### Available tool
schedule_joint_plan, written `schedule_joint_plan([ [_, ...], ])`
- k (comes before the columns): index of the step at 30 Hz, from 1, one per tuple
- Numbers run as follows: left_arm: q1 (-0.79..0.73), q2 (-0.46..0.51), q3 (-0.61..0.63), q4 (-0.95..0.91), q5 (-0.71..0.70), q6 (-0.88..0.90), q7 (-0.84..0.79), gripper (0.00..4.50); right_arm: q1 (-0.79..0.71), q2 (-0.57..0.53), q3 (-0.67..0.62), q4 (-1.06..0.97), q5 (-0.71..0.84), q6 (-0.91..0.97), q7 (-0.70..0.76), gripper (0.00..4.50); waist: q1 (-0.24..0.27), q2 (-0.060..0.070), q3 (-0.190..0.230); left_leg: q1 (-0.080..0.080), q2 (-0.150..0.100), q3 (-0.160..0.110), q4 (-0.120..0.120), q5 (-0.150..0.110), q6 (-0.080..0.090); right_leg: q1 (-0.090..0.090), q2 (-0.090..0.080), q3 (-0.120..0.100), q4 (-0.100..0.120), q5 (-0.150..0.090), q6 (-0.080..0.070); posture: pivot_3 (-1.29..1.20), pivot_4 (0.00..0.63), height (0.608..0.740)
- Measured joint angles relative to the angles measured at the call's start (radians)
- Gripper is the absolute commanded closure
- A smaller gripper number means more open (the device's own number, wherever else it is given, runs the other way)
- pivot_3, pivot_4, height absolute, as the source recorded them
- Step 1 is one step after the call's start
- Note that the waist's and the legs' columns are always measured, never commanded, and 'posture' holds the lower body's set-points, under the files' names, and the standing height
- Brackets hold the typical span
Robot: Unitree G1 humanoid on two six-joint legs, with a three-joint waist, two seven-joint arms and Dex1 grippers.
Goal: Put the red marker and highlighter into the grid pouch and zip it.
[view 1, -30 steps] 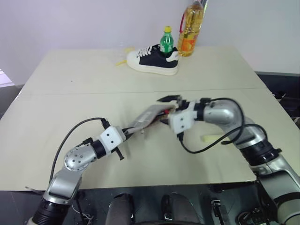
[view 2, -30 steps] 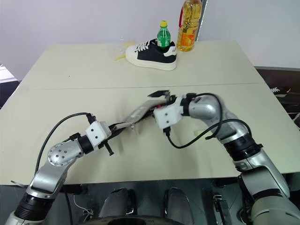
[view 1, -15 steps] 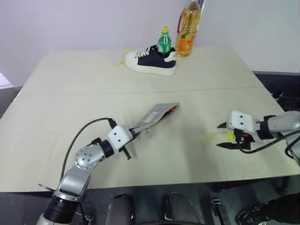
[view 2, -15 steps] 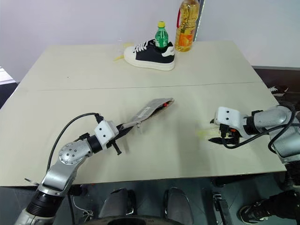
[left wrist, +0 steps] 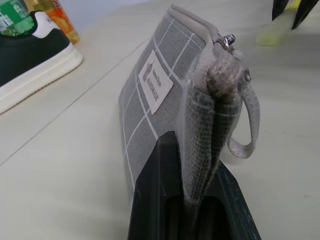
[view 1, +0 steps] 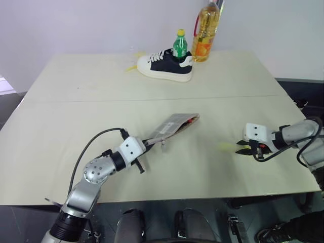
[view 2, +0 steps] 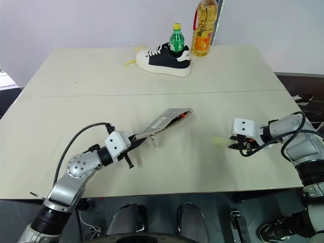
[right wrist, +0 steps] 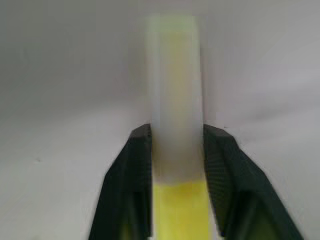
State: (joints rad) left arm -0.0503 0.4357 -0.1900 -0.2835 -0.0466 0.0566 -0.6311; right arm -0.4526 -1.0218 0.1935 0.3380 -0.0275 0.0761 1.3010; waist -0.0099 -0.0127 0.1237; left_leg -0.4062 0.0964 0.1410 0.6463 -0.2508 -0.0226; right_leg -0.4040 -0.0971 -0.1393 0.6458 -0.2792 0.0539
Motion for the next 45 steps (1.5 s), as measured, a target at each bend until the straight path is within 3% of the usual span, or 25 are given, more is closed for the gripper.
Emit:
schedule_joint_plan([
  [14, -0.026, -0.005, 0.055, 0.036, 0.007, -0.005, 0.051, 4.5, -0.138, 0.188, -0.01, -0.325, -0.076, -0.039, -0.273, 3.66, 0.01, 0.002, 0.001, -0.001, 0.0, 0.0, 0.0, 0.0, 0.0, -0.001, -0.001, 0.0, 0.0, 0.0, 0.0, 0.0, 0.15, 0.705],
  [28, -0.017, -0.012, 0.046, 0.031, 0.008, -0.004, 0.049, 4.5, -0.198, 0.264, 0.047, -0.286, -0.173, -0.041, -0.32, 3.66, 0.012, 0.002, 0.002, -0.001, 0.0, 0.001, 0.0, 0.0, 0.0, -0.002, 0.0, 0.0, 0.001, 0.0, 0.0, 0.0, 0.15, 0.705],
  [45, -0.009, -0.012, 0.044, 0.009, 0.008, 0.002, 0.041, 4.5, -0.214, 0.264, 0.089, -0.271, -0.252, -0.129, -0.321, 3.66, 0.011, 0.002, 0.001, -0.001, 0.0, 0.001, 0.0, 0.0, 0.0, -0.002, 0.0, 0.0, 0.001, 0.0, 0.0, 0.0, 0.15, 0.705],
])
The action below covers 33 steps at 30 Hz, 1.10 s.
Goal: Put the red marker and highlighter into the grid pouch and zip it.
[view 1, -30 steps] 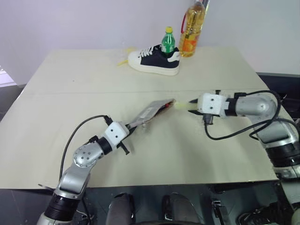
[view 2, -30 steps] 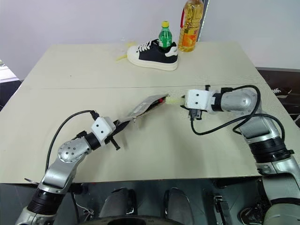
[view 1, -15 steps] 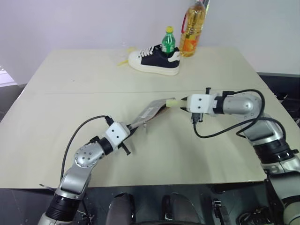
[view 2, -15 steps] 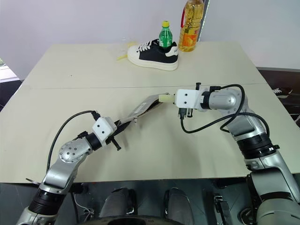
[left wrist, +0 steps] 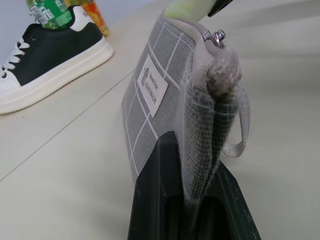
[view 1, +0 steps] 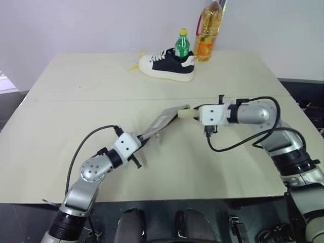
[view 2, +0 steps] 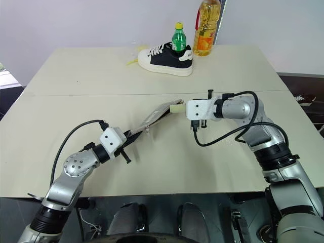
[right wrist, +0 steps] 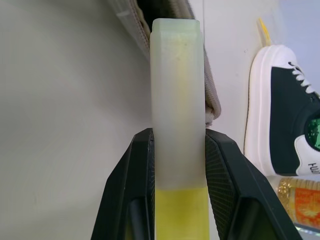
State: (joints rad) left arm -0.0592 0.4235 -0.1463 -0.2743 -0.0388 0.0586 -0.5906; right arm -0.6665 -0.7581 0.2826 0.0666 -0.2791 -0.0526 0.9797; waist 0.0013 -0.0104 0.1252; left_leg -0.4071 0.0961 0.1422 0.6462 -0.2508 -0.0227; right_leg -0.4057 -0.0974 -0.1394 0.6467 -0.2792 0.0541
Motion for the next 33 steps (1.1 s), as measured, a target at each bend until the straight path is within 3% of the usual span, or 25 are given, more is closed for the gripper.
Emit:
schedule_joint_plan([
  [19, -0.016, 0.009, -0.026, 0.0, 0.007, 0.002, -0.032, 4.5, -0.035, 0.033, 0.122, -0.149, -0.13, -0.14, 0.052, 3.66, -0.012, 0.0, 0.0, 0.0, 0.0, 0.0, 0.0, 0.0, 0.0, 0.0, 0.0, 0.0, 0.0, 0.0, 0.0, 0.0, 0.15, 0.705],
  [25, -0.016, 0.007, -0.029, -0.003, 0.008, 0.002, -0.031, 4.5, -0.04, 0.039, 0.122, -0.14, -0.13, -0.167, 0.063, 0.8, -0.013, 0.0, 0.0, 0.0, 0.0, 0.0, 0.0, 0.0, 0.0, 0.0, 0.0, 0.0, 0.0, 0.0, 0.0, 0.0, 0.15, 0.705],
  [29, -0.016, 0.006, -0.028, -0.003, 0.007, 0.002, -0.024, 4.5, -0.05, 0.038, 0.102, -0.105, -0.115, -0.183, 0.043, 0.8, -0.012, 0.0, 0.0, 0.0, 0.0, 0.0, 0.0, 0.0, 0.0, 0.0, 0.0, 0.0, 0.0, 0.0, 0.0, 0.0, 0.15, 0.705],
  [33, -0.018, -0.003, -0.023, -0.003, 0.001, 0.004, -0.016, 4.5, -0.066, 0.041, 0.016, -0.094, 0.002, -0.091, 0.056, 0.8, -0.013, 0.0, 0.0, 0.0, 0.0, 0.0, 0.0, 0.0, 0.0, 0.0, 0.0, 0.0, 0.001, 0.0, 0.0, 0.0, 0.15, 0.705],
])
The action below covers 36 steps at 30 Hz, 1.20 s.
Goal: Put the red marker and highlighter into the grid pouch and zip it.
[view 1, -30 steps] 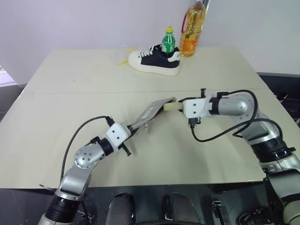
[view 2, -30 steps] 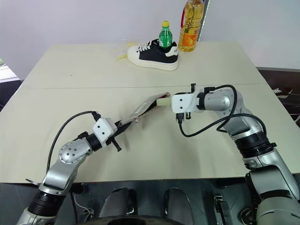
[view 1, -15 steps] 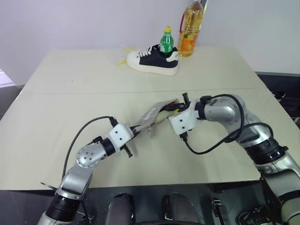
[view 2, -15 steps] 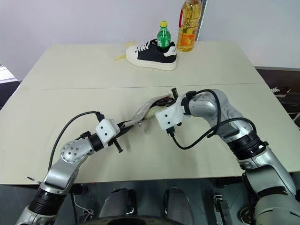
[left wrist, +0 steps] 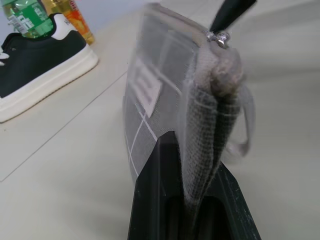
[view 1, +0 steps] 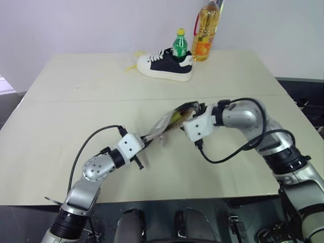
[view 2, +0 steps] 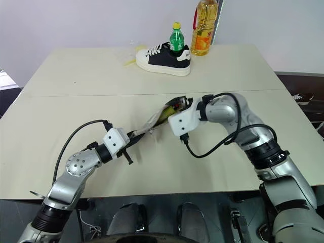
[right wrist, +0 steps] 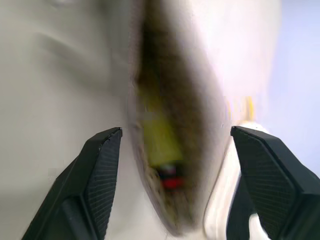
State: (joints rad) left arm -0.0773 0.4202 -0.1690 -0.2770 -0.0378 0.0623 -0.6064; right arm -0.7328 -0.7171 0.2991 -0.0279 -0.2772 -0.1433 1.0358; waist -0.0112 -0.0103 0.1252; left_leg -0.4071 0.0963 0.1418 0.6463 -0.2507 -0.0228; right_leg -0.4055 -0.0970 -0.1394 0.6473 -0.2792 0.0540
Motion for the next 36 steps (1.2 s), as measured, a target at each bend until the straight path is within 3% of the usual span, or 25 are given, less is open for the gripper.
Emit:
schedule_joint_plan([
  [5, -0.046, -0.056, 0.043, 0.004, -0.069, 0.042, 0.022, 4.5, -0.011, 0.012, -0.171, -0.053, 0.275, 0.369, 0.068, 0.8, 0.002, 0.0, 0.0, 0.0, 0.0, -0.001, 0.0, 0.0, 0.0, 0.001, 0.0, 0.0, 0.0, 0.0, 0.0, 0.0, 0.15, 0.705],
  [9, -0.095, -0.113, 0.068, 0.018, -0.119, 0.069, 0.048, 4.5, 0.094, 0.013, -0.218, -0.206, 0.478, 0.682, 0.106, 0.8, 0.001, -0.001, -0.001, 0.0, 0.0, -0.002, 0.0, 0.0, 0.0, 0.002, 0.0, 0.0, 0.0, 0.0, 0.0, 0.0, 0.15, 0.705],
  [13, -0.134, -0.161, 0.074, 0.043, -0.148, 0.087, 0.068, 4.5, 0.169, 0.19, -0.212, -0.263, 0.578, 0.985, -0.06, 0.8, -0.007, -0.001, -0.001, 0.0, 0.0, -0.003, 0.0, 0.0, 0.0, 0.0, 0.0, 0.0, 0.002, 0.0, -0.001, 0.0, 0.15, 0.705],
  [19, -0.135, -0.167, 0.068, 0.049, -0.147, 0.087, 0.081, 4.5, 0.16, 0.353, -0.214, -0.303, 0.621, 1.146, -0.273, 0.8, 0.0, -0.001, -0.001, -0.001, 0.0, -0.003, 0.0, 0.0, 0.0, 0.0, 0.0, 0.0, 0.001, 0.0, 0.0, 0.0, 0.15, 0.705],
  [22, -0.135, -0.172, 0.059, 0.049, -0.144, 0.087, 0.087, 4.5, 0.159, 0.431, -0.211, -0.308, 0.657, 1.205, -0.349, 1.71, 0.001, -0.001, -0.001, -0.001, -0.001, -0.003, 0.0, 0.0, 0.0, 0.0, 0.0, -0.001, 0.001, 0.0, 0.0, 0.0, 0.15, 0.705],
  [27, -0.133, -0.169, 0.058, 0.049, -0.144, 0.087, 0.091, 4.5, 0.144, 0.421, -0.23, -0.311, 0.693, 1.245, -0.392, 4.41, -0.001, -0.001, -0.001, -0.001, -0.001, -0.003, 0.0, 0.0, 0.0, 0.0, 0.0, 0.0, 0.0, 0.0, 0.0, 0.0, 0.15, 0.705],
  [31, -0.127, -0.154, 0.058, 0.048, -0.137, 0.087, 0.091, 4.5, 0.122, 0.378, -0.235, -0.306, 0.703, 1.241, -0.395, 4.47, -0.002, -0.001, -0.001, -0.001, -0.001, -0.003, 0.0, 0.0, 0.0, 0.0, 0.0, 0.0, 0.0, 0.0, 0.0, 0.0, 0.15, 0.705],
  [36, -0.099, -0.093, 0.057, 0.049, -0.101, 0.077, 0.08, 4.5, 0.033, 0.239, -0.244, -0.157, 0.651, 1.105, -0.388, 4.47, -0.001, -0.001, -0.001, -0.001, -0.001, -0.003, 0.0, 0.0, 0.0, 0.0, 0.0, 0.0, 0.0, 0.0, 0.0, 0.0, 0.15, 0.705],
])
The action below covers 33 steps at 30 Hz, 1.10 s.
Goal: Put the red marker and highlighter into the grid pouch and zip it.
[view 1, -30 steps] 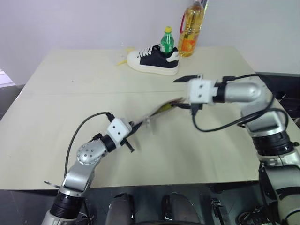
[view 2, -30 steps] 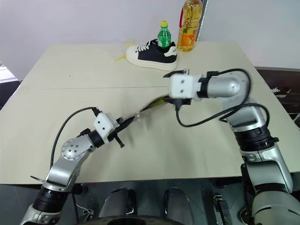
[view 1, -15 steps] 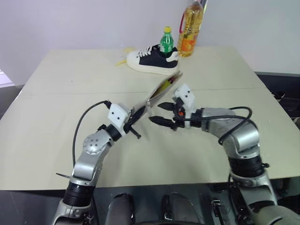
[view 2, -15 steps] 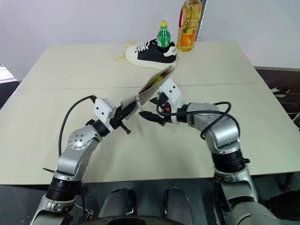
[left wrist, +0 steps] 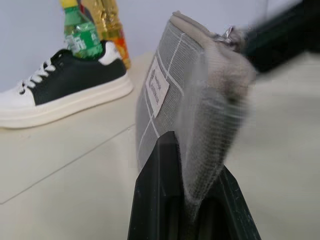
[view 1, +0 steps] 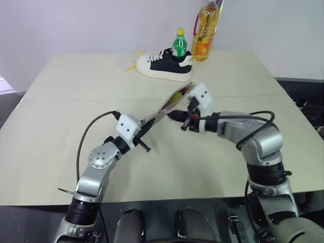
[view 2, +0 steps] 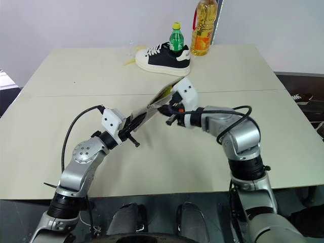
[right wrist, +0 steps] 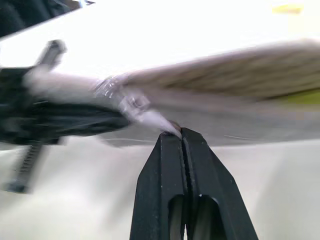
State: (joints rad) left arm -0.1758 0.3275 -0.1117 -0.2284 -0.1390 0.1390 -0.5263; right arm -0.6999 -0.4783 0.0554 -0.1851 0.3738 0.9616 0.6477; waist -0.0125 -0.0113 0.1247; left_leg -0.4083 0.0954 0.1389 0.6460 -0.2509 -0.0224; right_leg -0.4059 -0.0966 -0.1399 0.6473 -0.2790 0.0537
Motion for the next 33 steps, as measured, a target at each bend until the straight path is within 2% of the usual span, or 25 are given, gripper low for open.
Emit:
schedule_joint_plan([
  [4, 0.024, 0.029, 0.001, -0.004, 0.002, -0.02, -0.014, 4.5, -0.056, -0.123, -0.01, 0.187, -0.095, -0.136, -0.016, 4.47, 0.002, 0.0, 0.0, 0.0, 0.0, 0.001, -0.001, 0.0, 0.0, 0.0, 0.0, 0.0, -0.001, 0.0, 0.0, 0.0, 0.15, 0.705],
  [9, 0.035, 0.041, 0.0, -0.012, 0.002, -0.036, -0.025, 4.5, -0.051, -0.178, 0.003, 0.281, -0.141, -0.248, 0.022, 4.47, -0.006, 0.001, 0.001, 0.0, 0.001, 0.002, -0.002, 0.0, 0.0, -0.002, 0.0, 0.0, -0.001, 0.0, 0.0, 0.0, 0.15, 0.705],
  [11, 0.044, 0.045, 0.0, -0.012, 0.001, -0.036, -0.028, 4.5, -0.043, -0.202, 0.013, 0.276, -0.141, -0.265, 0.068, 3.93, -0.003, 0.001, 0.001, 0.0, 0.001, 0.002, -0.002, 0.0, 0.0, -0.001, 0.0, 0.0, -0.001, 0.0, 0.0, 0.0, 0.15, 0.705],
  [12, 0.05, 0.052, 0.0, -0.012, 0.001, -0.033, -0.033, 4.17, -0.033, -0.217, 0.014, 0.268, -0.134, -0.268, 0.098, 3.61, -0.002, 0.001, 0.001, 0.0, 0.001, 0.002, -0.002, 0.0, 0.0, -0.001, 0.0, 0.0, -0.001, 0.0, 0.0, 0.0, 0.15, 0.705],
  [15, 0.07, 0.071, 0.012, -0.019, -0.006, -0.012, -0.04, 3.0, 0.015, -0.267, 0.016, 0.224, -0.11, -0.271, 0.202, 2.14, 0.003, 0.001, 0.001, 0.0, 0.001, 0.001, -0.002, 0.0, 0.0, -0.001, -0.001, 0.0, -0.001, 0.0, 0.0, 0.0, 0.15, 0.705],
  [17, 0.098, 0.098, 0.023, -0.048, -0.027, 0.014, -0.056, 1.82, 0.071, -0.31, 0.019, 0.164, -0.083, -0.289, 0.294, 0.93, 0.004, 0.001, 0.001, 0.0, 0.001, 0.001, -0.002, 0.0, 0.0, -0.001, -0.001, 0.0, -0.002, 0.0, 0.0, 0.0, 0.15, 0.705],
  [19, 0.139, 0.127, 0.041, -0.088, -0.051, 0.048, -0.075, 0.8, 0.125, -0.34, 0.019, 0.125, -0.062, -0.32, 0.366, 0.01, 0.002, 0.0, 0.001, 0.0, 0.002, 0.001, -0.002, 0.0, 0.0, -0.001, -0.001, 0.0, -0.002, 0.0, 0.0, 0.0, 0.15, 0.705],
  [20, 0.174, 0.147, 0.056, -0.12, -0.07, 0.072, -0.085, 0.32, 0.158, -0.352, 0.017, 0.105, -0.05, -0.339, 0.399, 0.0, 0.0, 0.0, 0.001, 0.0, 0.002, 0.001, -0.002, 0.0, 0.0, -0.001, -0.001, 0.0, -0.002, 0.0, 0.0, 0.0, 0.15, 0.705],
  [23, 0.271, 0.19, 0.104, -0.191, -0.117, 0.134, -0.103, 0.32, 0.213, -0.363, 0.016, 0.1, -0.046, -0.375, 0.431, 0.0, -0.004, 0.0, 0.002, 0.0, 0.003, 0.001, -0.002, 0.0, 0.0, -0.001, 0.0, 0.0, -0.002, 0.0, 0.0, 0.0, 0.15, 0.705],
  [28, 0.388, 0.19, 0.261, -0.236, -0.192, 0.229, -0.055, 0.32, 0.239, -0.316, -0.004, 0.154, -0.056, -0.451, 0.385, 0.0, 0.0, -0.001, 0.003, 0.001, 0.003, 0.001, -0.002, -0.001, 0.0, -0.004, -0.001, 0.0, -0.003, -0.001, 0.0, 0.0, 0.15, 0.705],
  [33, 0.463, 0.118, 0.39, -0.224, -0.231, 0.249, 0.032, 0.32, 0.267, -0.206, -0.071, 0.264, -0.037, -0.528, 0.319, 0.0, 0.007, -0.002, 0.004, 0.0, 0.003, 0.0, -0.002, -0.001, 0.0, -0.003, -0.001, 0.0, -0.004, 0.0, 0.0, 0.0, 0.15, 0.705],
])
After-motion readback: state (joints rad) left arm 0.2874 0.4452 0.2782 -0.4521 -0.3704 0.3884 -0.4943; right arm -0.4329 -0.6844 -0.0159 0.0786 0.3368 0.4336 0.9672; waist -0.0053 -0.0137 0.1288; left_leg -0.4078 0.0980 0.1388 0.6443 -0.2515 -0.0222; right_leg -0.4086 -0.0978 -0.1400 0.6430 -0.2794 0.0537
